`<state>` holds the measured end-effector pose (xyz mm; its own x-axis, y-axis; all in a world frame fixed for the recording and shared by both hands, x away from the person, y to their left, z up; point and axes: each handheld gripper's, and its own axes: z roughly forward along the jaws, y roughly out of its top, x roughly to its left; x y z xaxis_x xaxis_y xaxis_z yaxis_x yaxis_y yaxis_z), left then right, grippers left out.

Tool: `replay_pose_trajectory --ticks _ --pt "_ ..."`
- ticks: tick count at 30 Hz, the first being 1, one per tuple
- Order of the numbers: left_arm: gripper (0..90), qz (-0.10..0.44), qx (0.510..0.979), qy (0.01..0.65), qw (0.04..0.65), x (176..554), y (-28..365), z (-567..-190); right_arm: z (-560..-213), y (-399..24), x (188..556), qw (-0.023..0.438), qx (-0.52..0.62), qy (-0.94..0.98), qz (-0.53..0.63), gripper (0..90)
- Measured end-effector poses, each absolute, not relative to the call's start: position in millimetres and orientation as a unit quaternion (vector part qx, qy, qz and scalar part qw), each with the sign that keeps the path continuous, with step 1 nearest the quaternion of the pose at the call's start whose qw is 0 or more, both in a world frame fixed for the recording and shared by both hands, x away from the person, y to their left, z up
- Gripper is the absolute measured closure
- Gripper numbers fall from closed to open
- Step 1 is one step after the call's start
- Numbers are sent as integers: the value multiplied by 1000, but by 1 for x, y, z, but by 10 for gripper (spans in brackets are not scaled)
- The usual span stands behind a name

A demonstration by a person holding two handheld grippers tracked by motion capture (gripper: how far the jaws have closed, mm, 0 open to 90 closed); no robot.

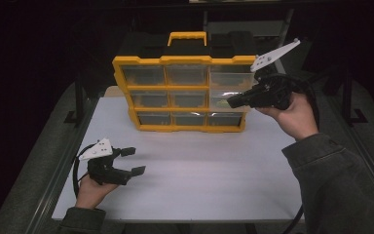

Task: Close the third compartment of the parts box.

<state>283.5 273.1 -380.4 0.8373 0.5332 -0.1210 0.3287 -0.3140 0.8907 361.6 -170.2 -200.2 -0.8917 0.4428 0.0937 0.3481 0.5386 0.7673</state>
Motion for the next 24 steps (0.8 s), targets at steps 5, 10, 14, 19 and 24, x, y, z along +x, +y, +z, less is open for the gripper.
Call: replay_pose_trajectory --ticks 5,10,14,19,24 --pt "204 97 804 270 521 283 274 -380 -200 -170 363 56 229 875 423 888" --pt "204 96 804 271 521 283 274 -380 -199 -169 365 59 229 875 422 888" --pt "204 96 804 271 520 283 273 -380 -198 -168 368 58 231 874 422 889" --pt "204 96 803 271 522 283 273 -380 -198 -167 370 60 233 874 422 888" --pt "204 96 804 270 521 283 273 -380 -197 -166 373 60 235 873 422 888"
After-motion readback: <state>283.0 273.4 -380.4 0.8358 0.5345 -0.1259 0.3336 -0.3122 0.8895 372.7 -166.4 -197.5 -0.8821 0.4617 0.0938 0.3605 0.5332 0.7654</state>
